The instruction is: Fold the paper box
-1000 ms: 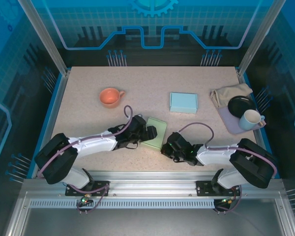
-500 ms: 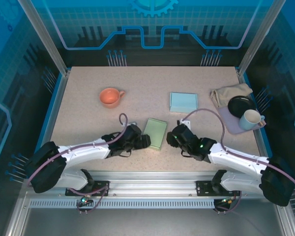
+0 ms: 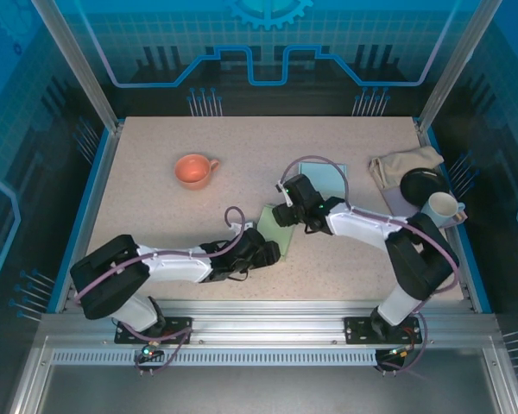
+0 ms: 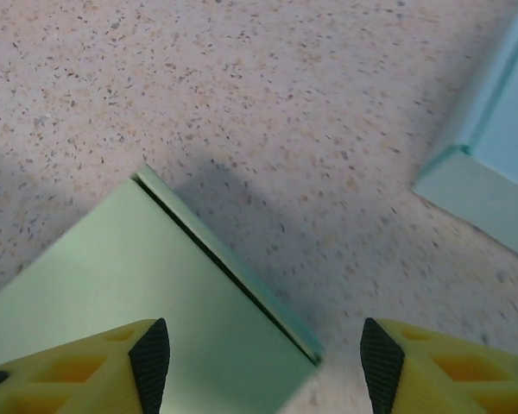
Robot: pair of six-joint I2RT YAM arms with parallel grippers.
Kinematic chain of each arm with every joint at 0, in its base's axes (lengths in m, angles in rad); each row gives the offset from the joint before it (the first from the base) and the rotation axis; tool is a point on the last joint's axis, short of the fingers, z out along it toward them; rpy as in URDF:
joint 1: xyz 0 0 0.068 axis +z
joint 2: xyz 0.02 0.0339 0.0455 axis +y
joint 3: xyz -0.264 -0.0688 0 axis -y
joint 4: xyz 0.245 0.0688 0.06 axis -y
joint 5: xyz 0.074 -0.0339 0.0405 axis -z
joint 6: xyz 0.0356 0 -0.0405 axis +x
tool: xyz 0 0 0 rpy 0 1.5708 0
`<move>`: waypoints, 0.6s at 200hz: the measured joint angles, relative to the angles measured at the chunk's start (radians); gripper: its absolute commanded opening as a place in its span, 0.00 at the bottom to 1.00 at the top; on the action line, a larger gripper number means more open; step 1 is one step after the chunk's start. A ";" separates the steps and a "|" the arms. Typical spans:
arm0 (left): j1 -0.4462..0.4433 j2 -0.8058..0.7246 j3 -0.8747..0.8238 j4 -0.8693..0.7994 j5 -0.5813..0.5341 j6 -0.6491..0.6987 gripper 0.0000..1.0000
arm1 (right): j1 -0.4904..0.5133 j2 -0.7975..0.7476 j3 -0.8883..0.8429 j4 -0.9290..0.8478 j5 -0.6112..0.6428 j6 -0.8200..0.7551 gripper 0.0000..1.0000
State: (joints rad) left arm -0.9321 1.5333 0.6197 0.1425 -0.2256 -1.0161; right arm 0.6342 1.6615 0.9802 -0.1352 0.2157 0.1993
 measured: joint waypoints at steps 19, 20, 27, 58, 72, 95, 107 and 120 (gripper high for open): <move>0.031 0.009 0.004 0.013 0.001 -0.003 0.77 | -0.036 0.050 0.019 0.023 -0.053 -0.006 0.63; 0.033 0.009 0.005 0.013 0.001 -0.004 0.77 | -0.037 0.051 0.019 0.024 -0.054 -0.006 0.63; 0.050 0.013 0.010 0.013 0.001 -0.003 0.76 | -0.053 0.061 0.019 0.028 -0.068 -0.004 0.63; 0.155 0.053 0.070 0.003 0.006 0.012 0.75 | -0.102 0.077 0.018 0.039 -0.093 0.035 0.62; 0.202 0.089 0.121 -0.009 0.014 0.027 0.74 | -0.113 0.079 0.018 0.047 -0.106 0.065 0.61; 0.278 0.171 0.223 -0.018 0.043 0.048 0.71 | -0.119 0.086 0.014 0.069 -0.145 0.120 0.60; 0.318 0.210 0.267 -0.025 0.063 0.054 0.70 | -0.120 0.092 0.013 0.081 -0.156 0.150 0.59; 0.364 0.260 0.315 -0.032 0.095 0.056 0.70 | -0.127 0.096 0.013 0.093 -0.177 0.184 0.58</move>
State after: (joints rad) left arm -0.5682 1.7931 0.9352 0.1108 -0.1310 -0.9596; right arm 0.5076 1.7573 0.9928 -0.0425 0.0383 0.3832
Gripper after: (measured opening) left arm 0.704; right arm 0.589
